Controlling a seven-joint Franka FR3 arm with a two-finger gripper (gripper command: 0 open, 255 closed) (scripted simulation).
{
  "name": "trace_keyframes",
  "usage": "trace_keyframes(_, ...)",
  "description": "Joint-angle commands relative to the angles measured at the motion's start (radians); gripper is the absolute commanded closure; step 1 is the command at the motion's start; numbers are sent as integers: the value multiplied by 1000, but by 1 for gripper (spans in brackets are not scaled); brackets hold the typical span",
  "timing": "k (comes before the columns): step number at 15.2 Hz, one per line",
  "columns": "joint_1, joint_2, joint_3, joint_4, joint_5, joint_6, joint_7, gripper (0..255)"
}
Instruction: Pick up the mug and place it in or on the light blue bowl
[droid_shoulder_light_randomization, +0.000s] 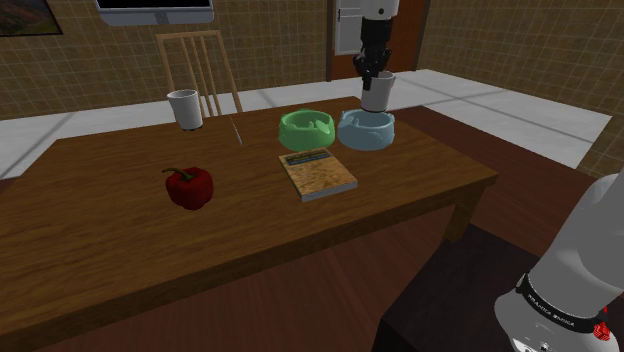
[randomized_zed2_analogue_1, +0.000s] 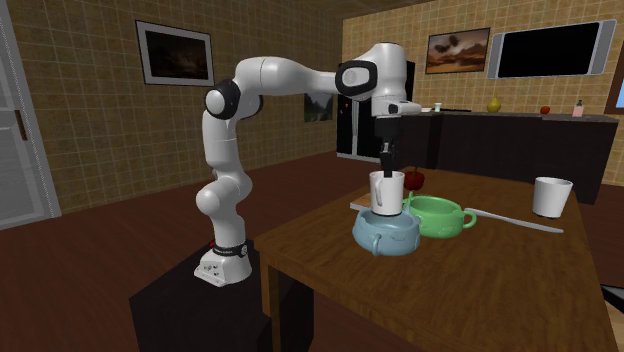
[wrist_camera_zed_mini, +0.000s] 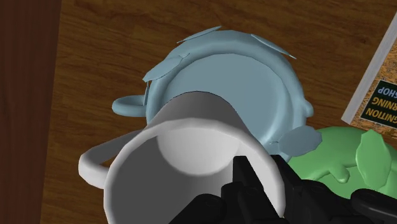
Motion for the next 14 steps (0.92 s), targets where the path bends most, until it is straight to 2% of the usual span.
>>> trace_keyframes(1, 0, 0, 0, 0, 0, 1, 0, 255)
trace_keyframes(3, 0, 0, 0, 0, 0, 1, 0, 255)
trace_keyframes(4, 0, 0, 0, 0, 0, 1, 0, 0)
trace_keyframes(9, 0, 0, 0, 0, 0, 1, 0, 0)
trace_keyframes(13, 4, 22, 4, 156, 2, -133, -3, 0)
trace_keyframes(14, 4, 22, 4, 156, 2, -133, -3, 0)
